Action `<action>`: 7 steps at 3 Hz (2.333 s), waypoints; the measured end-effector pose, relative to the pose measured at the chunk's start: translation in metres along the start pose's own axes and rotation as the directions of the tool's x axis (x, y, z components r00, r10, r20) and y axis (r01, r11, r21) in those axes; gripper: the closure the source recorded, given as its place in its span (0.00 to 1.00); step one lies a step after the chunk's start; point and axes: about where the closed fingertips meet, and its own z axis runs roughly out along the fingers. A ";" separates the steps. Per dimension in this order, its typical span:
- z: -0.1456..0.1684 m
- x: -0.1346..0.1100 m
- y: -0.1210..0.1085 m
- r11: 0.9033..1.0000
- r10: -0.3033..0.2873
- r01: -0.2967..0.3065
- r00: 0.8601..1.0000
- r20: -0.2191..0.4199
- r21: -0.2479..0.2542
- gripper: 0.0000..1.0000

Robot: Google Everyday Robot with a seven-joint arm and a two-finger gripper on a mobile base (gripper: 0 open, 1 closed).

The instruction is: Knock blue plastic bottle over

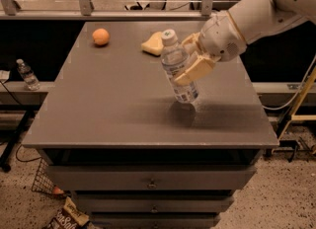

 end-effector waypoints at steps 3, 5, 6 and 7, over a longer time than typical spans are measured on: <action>0.050 0.028 0.012 0.993 -0.083 0.020 0.827 -0.556 -0.120 1.00; 0.076 0.052 0.020 0.981 -0.114 -0.023 0.731 -0.672 -0.192 1.00; 0.078 0.053 0.020 0.981 -0.116 -0.020 0.729 -0.675 -0.191 0.85; 0.079 0.052 0.019 0.982 -0.117 -0.016 0.730 -0.673 -0.187 0.63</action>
Offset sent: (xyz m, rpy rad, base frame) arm 0.0012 0.0083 -0.0561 -0.8058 -0.0483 0.0159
